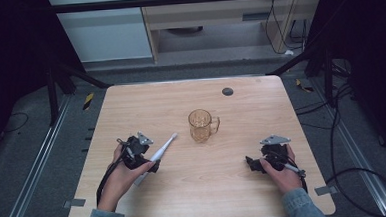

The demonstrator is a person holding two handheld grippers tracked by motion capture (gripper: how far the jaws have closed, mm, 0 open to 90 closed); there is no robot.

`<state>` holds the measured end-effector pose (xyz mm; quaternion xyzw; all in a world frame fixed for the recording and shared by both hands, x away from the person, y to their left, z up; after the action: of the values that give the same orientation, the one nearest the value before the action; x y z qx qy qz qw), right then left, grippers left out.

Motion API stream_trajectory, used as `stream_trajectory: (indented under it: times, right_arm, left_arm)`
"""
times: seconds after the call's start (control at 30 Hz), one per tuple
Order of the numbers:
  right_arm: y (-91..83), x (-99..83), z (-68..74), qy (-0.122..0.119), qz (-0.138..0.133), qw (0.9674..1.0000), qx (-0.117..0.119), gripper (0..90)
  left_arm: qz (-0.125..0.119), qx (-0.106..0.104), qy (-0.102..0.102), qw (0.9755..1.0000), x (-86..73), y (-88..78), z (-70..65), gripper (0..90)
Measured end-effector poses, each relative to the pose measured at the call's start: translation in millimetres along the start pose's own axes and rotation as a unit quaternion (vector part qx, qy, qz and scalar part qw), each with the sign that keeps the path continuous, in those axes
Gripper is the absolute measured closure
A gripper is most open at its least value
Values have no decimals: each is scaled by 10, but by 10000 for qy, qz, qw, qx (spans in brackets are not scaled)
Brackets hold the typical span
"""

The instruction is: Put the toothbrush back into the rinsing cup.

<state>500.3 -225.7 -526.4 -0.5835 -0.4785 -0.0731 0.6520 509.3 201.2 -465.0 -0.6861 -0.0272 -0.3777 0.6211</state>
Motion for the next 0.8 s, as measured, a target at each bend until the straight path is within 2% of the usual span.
stream_trajectory:
  times: [0.07,0.33,0.47,0.63,0.8]
  right_arm:
    - [0,0,-1,-4,-1,10000,3,4]
    - [0,-1,-2,-12,-3,10000,11,3]
    - [0,-1,-3,-15,-3,10000,11,3]
    - [0,-1,-3,-12,-1,10000,12,3]
    - [0,-1,-2,-12,-1,10000,11,4]
  left_arm:
    - [33,9,6,10000,-8,11,4,75]
    - [27,-207,8,9998,4,9,5,89]
    - [94,-433,-38,9990,28,39,-3,119]
    - [209,-468,-95,9986,105,92,13,144]
    - [434,-476,42,9979,232,153,-48,178]
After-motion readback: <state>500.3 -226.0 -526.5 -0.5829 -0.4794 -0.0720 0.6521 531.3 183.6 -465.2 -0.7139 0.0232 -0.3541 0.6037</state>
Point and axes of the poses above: each handheld gripper's, and its own axes: y roughly forward along the jaws, x roughly out of its top, z roughly to its left, the point moved 2 cm from there along y, roughly forward along the jaws, and after that the axes turned 11 degrees about -y, right-handed, at the moved point
